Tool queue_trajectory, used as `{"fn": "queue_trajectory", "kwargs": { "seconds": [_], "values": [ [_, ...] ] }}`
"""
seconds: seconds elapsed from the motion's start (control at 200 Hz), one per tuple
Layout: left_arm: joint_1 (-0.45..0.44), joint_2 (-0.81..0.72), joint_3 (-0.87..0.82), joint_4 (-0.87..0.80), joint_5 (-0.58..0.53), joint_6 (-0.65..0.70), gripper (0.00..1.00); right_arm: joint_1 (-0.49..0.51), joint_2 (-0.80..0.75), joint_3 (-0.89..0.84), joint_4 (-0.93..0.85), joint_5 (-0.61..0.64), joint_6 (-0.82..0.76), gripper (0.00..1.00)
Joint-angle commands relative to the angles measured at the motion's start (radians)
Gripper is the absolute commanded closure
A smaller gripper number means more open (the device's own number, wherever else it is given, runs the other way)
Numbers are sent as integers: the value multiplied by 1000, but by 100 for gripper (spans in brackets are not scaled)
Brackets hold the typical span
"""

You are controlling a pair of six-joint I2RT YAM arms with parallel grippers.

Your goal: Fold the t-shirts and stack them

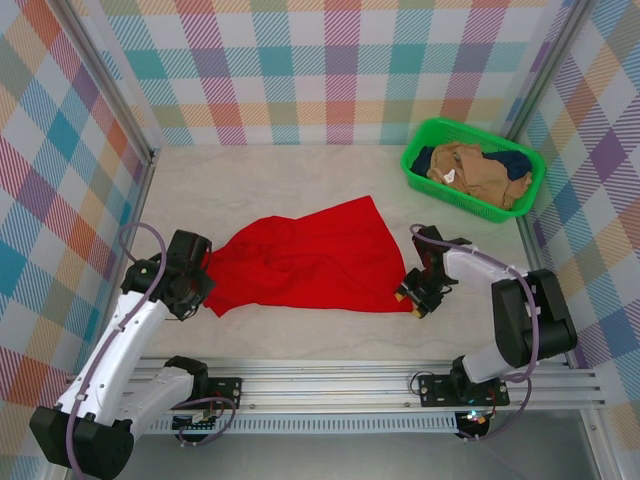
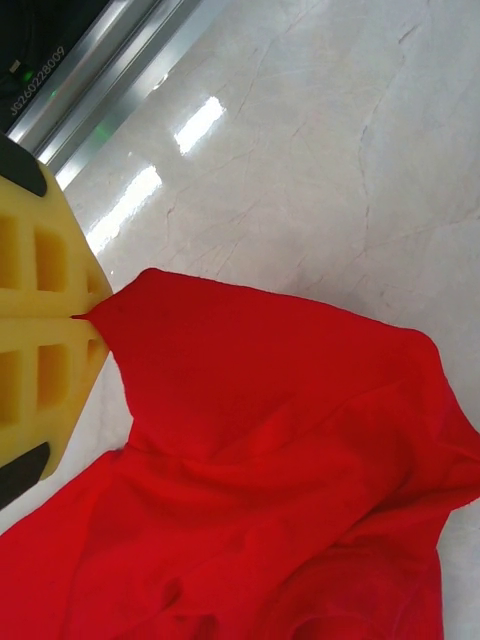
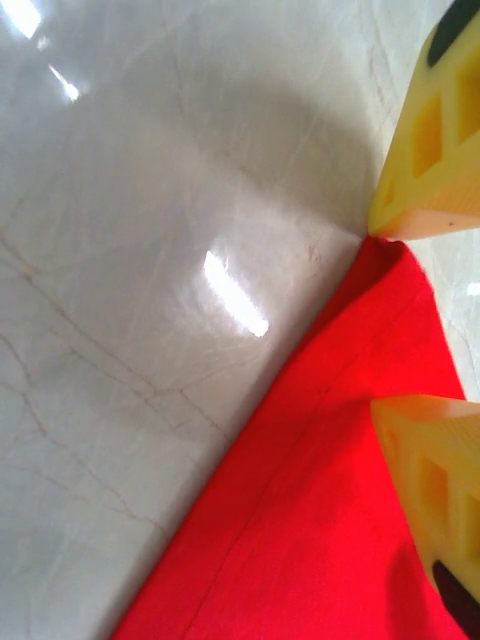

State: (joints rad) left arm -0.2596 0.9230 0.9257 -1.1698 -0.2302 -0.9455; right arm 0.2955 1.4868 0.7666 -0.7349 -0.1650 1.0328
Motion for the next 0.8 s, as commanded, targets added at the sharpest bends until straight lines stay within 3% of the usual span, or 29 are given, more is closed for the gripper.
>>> {"fn": "queue_trajectory", "kwargs": {
  "seconds": [0.0,0.51,0.62,0.72,0.795],
  "values": [
    [-9,-4,-14,8,19,14,100,5,-81,15,-108,49,7,52],
    [-12,2,-23,25,38,19,100,31,43,-6,49,-8,86,58],
    [-13,2,-30,39,41,17,100,36,90,-10,102,-11,106,72],
    [-13,8,-20,64,42,20,100,38,112,54,134,20,67,99],
    [-12,30,22,104,33,43,100,48,91,176,127,59,-11,100]
  ]
}}
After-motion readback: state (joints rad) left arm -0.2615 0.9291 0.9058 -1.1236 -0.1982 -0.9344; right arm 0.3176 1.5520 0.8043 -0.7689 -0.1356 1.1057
